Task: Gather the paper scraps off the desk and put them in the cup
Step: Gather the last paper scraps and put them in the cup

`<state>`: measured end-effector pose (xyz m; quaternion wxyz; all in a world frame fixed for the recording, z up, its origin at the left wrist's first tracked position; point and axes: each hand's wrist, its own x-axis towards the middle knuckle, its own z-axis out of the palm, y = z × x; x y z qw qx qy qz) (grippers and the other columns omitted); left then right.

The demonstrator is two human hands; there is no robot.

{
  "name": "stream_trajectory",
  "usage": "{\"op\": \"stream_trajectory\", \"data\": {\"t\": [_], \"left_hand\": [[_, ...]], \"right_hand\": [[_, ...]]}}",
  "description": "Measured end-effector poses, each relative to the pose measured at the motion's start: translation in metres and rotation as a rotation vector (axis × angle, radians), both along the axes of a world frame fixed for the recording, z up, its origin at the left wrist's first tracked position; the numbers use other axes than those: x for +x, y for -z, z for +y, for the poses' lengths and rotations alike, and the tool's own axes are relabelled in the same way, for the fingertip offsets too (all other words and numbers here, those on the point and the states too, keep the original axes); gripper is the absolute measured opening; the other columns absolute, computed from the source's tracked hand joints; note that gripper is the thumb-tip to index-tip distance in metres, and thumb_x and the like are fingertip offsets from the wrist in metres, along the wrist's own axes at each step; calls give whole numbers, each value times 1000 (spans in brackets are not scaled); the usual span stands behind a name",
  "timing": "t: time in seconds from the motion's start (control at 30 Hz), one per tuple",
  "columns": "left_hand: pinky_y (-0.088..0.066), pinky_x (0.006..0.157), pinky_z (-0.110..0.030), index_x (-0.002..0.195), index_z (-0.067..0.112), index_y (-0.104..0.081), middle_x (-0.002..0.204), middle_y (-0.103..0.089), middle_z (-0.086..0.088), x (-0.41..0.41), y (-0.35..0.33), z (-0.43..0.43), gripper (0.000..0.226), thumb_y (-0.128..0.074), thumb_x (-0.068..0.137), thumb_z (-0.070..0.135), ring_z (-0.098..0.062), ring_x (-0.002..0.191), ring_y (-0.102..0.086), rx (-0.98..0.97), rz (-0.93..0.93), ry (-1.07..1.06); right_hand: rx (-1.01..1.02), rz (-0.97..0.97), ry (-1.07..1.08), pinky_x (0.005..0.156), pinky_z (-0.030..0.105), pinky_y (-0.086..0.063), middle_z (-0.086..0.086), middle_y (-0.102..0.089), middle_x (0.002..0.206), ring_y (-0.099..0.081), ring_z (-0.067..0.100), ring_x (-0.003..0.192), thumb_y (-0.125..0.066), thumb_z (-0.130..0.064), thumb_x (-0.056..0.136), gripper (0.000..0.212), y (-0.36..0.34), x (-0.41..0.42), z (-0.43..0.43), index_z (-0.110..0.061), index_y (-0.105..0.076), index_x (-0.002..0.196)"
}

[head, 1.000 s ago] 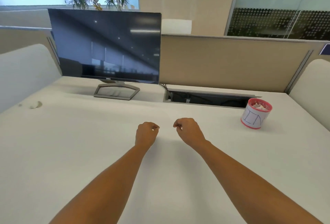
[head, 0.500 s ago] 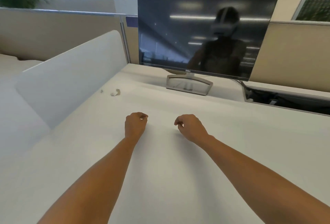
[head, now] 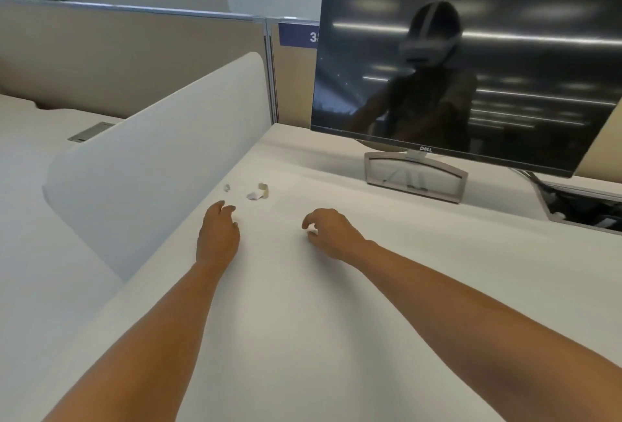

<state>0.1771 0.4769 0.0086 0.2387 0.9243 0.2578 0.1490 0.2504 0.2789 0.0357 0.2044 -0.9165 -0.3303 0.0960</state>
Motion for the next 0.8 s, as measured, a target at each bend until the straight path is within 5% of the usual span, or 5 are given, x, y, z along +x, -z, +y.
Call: {"op": "stream_trajectory", "data": {"t": [0.33,0.6,0.73,0.8], "left_hand": [[-22,115,-39,143,6,-27,156,-14,-8,58,14,35,47,-34,97,9,-22,145,-14,-21,63,70],[-19,116,-36,142,5,-30,156,-19,-8,74,28,43,45,-23,98,6,-21,145,-17,18,81,74],[-20,115,-33,140,7,-38,154,-28,-4,68,29,40,44,-24,98,8,-18,142,-25,-44,3,29],[-22,113,-33,138,8,-41,152,-32,-4,63,27,36,43,-25,99,11,-19,140,-30,-55,-1,15]], "right_hand": [[23,122,-10,106,30,-26,11,-29,147,-31,25,135,-54,-21,91,56,9,47,81,-9,-31,141],[-4,195,-68,113,34,-22,13,-10,156,-17,25,144,-50,-23,94,60,10,59,125,-17,-21,146],[-7,135,-142,110,37,-31,12,-30,151,-33,26,137,-35,-19,99,39,16,46,127,-11,-42,136],[50,147,-128,93,38,-42,15,-55,122,-51,29,114,-32,-18,98,31,18,36,123,-2,-56,109]]}}
